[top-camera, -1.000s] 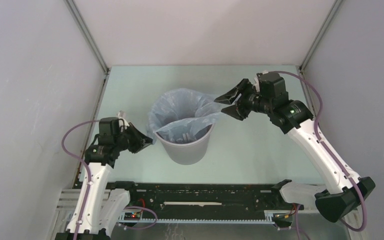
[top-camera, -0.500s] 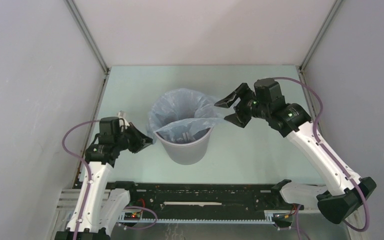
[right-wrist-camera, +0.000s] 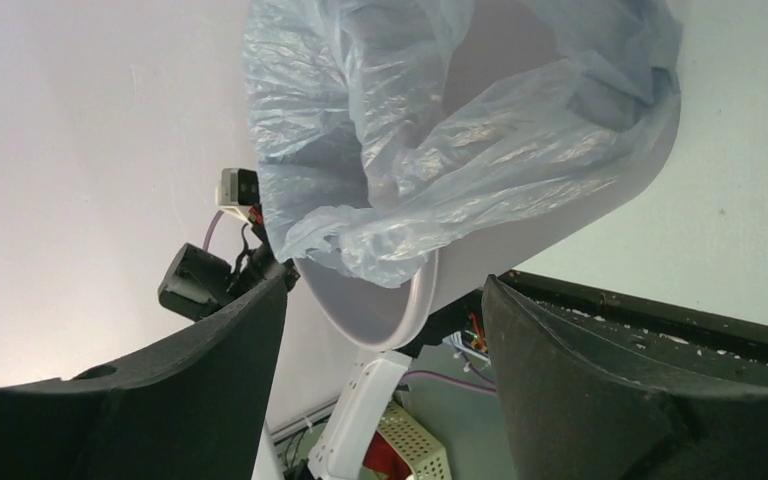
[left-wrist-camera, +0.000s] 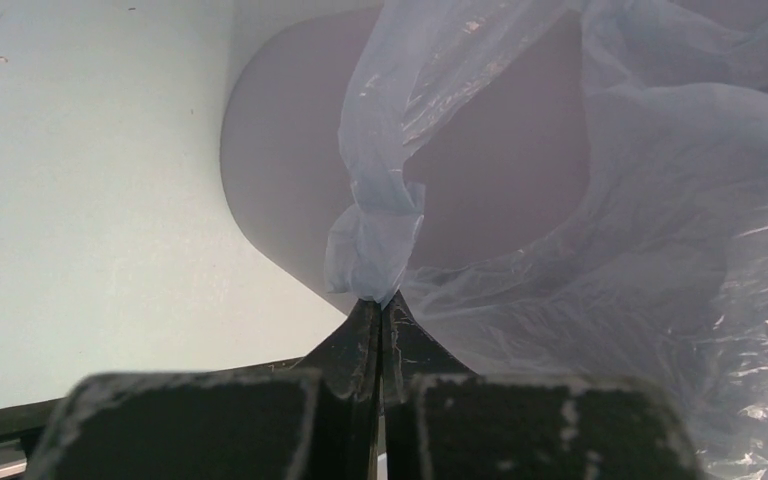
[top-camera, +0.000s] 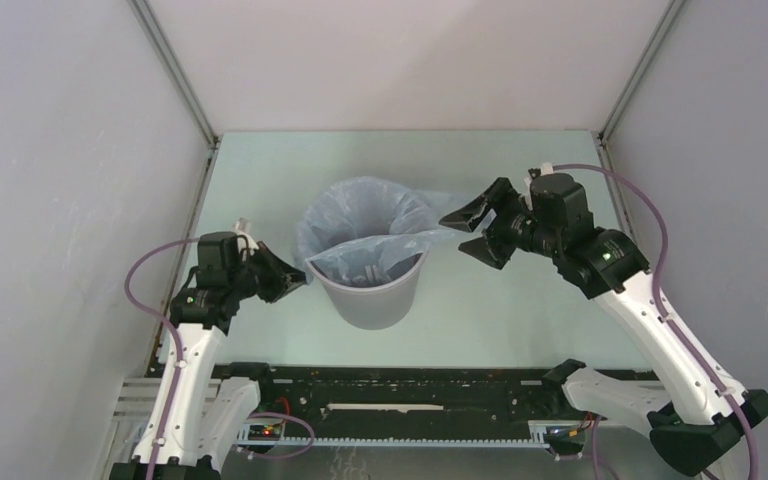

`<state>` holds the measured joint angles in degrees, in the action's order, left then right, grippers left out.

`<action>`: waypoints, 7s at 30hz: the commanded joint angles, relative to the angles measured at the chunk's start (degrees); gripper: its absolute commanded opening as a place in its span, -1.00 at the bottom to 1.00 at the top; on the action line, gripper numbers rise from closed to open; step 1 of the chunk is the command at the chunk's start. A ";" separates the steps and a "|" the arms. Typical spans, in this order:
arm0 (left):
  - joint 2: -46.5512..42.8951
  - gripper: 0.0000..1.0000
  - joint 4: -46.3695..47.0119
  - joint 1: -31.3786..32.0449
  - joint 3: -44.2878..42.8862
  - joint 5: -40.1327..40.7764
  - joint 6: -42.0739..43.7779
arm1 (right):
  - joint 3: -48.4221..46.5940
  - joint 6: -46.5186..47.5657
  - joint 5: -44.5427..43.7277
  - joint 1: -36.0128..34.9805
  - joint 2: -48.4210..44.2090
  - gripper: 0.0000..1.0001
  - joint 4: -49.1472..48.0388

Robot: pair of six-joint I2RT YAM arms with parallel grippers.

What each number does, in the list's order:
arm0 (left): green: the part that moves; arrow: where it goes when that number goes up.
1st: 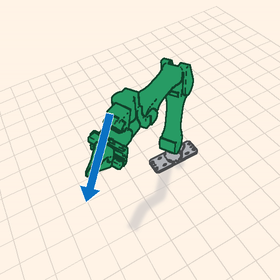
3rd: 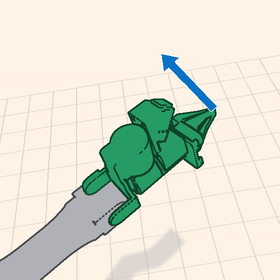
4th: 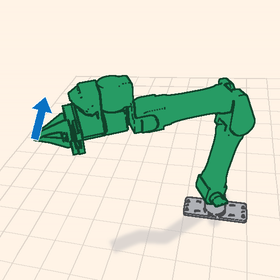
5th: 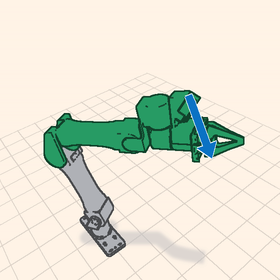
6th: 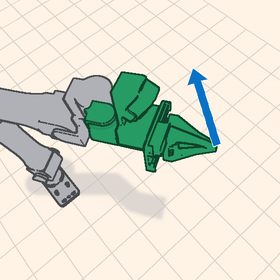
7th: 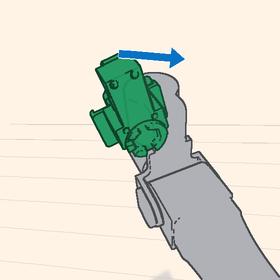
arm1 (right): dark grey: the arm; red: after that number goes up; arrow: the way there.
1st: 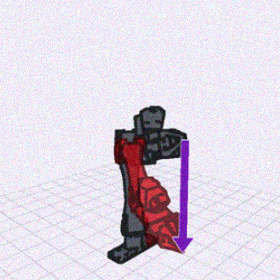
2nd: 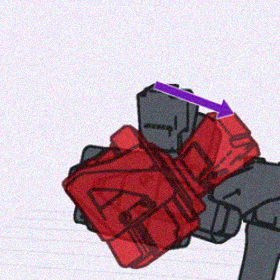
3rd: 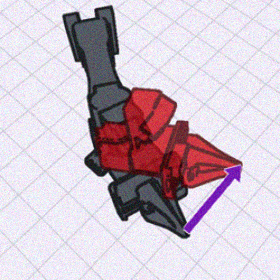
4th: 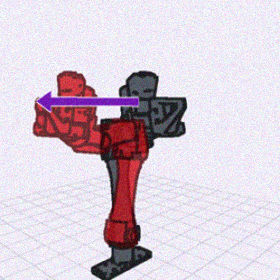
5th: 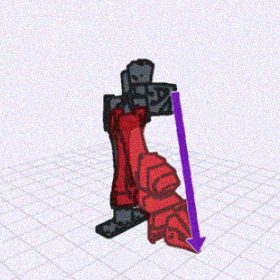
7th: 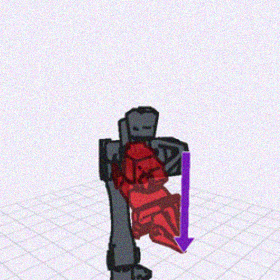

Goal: Put the trash bags into the trash bin

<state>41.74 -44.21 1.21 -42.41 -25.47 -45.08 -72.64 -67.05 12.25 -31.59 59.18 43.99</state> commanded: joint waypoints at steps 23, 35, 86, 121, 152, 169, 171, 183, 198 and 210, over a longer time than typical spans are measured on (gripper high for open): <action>-3.42 -0.99 -5.94 0.19 -3.13 0.31 0.44 | 5.28 12.30 30.27 6.78 1.72 -0.83 -6.36; -7.48 -1.00 -15.23 0.19 -3.28 4.92 4.91 | 7.83 27.08 39.85 11.35 -0.01 -0.96 3.31; -13.01 -1.00 -27.25 0.19 -2.38 16.39 5.03 | 24.83 15.80 40.83 12.72 -0.31 -1.00 -18.85; 15.44 -0.99 -1.32 0.20 -0.34 6.60 10.31 | 9.31 22.27 37.30 20.64 21.40 0.38 -29.81; 22.14 -0.97 9.82 0.80 5.37 -2.79 5.54 | -9.95 39.05 14.99 21.56 33.89 0.29 7.84; 13.44 -0.95 11.00 2.13 11.47 -2.14 0.36 | -54.32 45.50 -8.04 -8.11 37.32 0.56 23.77; 11.94 -0.94 12.14 2.54 12.83 -1.96 -1.36 | -56.16 46.25 -11.53 -13.73 39.51 0.52 25.33; 10.84 -0.94 14.63 3.60 14.32 -2.91 -5.16 | -26.45 48.15 -18.86 -26.29 39.98 0.35 -0.58; 12.68 -0.96 14.67 5.33 13.36 -2.10 -5.72 | -29.37 48.01 -24.96 -25.09 54.18 0.48 -20.62; 10.99 -0.97 17.01 5.40 15.43 -0.88 -6.29 | -20.26 49.97 -20.42 -24.60 39.68 0.55 -10.82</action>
<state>53.78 -30.30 6.33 -28.40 -26.98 -50.17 -98.72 -18.20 -9.72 -56.53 109.23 31.53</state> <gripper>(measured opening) 0.021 0.776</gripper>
